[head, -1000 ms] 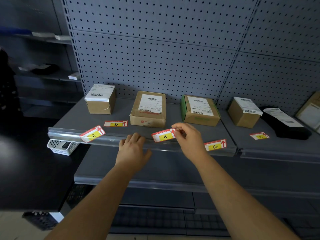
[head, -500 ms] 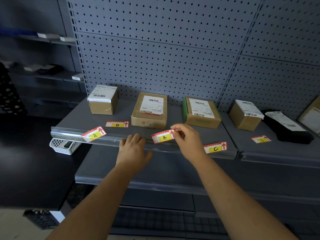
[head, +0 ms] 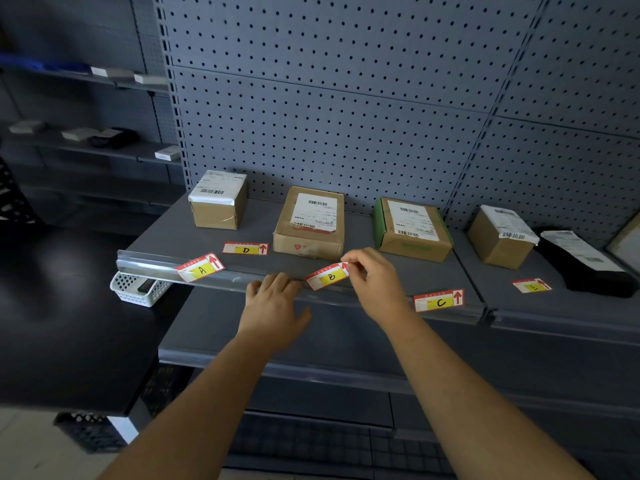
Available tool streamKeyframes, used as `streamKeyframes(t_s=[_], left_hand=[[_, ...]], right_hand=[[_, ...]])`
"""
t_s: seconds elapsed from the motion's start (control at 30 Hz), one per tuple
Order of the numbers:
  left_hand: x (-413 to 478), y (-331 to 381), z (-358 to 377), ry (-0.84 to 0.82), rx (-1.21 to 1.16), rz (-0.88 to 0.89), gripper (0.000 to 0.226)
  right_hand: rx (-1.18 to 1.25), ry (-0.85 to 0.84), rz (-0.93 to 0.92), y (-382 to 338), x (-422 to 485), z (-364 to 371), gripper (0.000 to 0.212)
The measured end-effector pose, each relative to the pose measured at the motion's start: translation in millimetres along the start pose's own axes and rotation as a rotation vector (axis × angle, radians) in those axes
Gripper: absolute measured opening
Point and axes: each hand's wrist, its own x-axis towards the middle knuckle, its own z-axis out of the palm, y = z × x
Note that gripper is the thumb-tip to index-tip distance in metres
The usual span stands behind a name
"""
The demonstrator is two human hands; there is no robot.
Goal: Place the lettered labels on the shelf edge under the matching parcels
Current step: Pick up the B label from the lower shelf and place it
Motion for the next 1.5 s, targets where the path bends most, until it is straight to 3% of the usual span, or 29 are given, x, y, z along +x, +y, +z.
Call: streamKeyframes(t_s=[0.27,0.63,1.2,1.5], left_hand=[[1.3,-4.3,-0.3,0.003,-0.043,0.013,0.045],[3.3,-9.4,1.5,-0.022,-0.045,0.028,0.047],[1.2,-7.0,-4.2,-0.040,-0.076,0.030,0.047],[-6.7,-1.1,-8.7,-0.087,-0.083,-0.013,0.050]], right_hand=[[-0.037,-0.034,-0.043,-0.9,0.7,9.1,0.015],[0.033,-0.103,0.142,-15.3,6.9,9.7,0.031],[-0.014,-0.155,0.195,-10.5,-2.2,5.4,0.033],[-0.201,-0.103,0.013,-2.1,-16.4,-7.1,0.036]])
